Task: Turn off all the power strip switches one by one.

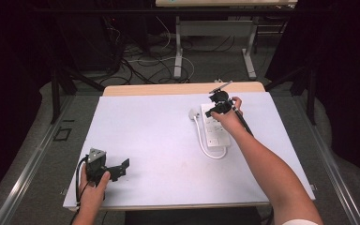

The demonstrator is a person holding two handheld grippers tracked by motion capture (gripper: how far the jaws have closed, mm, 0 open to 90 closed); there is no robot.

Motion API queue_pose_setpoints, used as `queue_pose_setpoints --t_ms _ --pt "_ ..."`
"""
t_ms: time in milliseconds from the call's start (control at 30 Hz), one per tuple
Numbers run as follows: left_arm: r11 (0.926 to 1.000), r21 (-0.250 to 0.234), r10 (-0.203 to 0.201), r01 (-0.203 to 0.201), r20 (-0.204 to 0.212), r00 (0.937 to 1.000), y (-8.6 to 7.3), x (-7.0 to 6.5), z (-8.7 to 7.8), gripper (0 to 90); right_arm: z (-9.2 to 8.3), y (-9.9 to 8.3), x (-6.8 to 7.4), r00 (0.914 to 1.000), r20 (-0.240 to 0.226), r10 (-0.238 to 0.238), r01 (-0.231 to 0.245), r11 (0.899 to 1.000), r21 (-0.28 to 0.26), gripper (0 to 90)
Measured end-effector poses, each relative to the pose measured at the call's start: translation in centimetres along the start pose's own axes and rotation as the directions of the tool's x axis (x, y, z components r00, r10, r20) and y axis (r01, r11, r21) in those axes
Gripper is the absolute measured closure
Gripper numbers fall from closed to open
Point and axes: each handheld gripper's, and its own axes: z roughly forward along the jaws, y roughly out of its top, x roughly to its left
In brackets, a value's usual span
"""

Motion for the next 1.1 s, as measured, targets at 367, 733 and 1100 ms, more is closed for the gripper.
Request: queue_pose_setpoints --t_ms 367,733,1100 --pt "1.0000 -0.002 0.007 -0.007 0.001 1.0000 0.0 -0.1 0.1 0.2 -2.0 -2.3 0.8 0.9981 -0.020 -0.058 0.058 0.998 0.029 47.0" --pt "0.9999 -0.002 0.015 -0.015 0.001 0.9999 0.1 -0.3 0.0 0.2 -4.5 -5.5 1.6 0.9874 -0.054 -0.148 0.146 0.988 -0.050 38.2" --pt "0.9998 -0.007 0.016 -0.016 -0.003 0.9999 0.1 -0.3 -0.1 0.3 -7.1 -9.1 2.2 0.9897 -0.034 -0.139 0.133 0.983 -0.130 21.1"
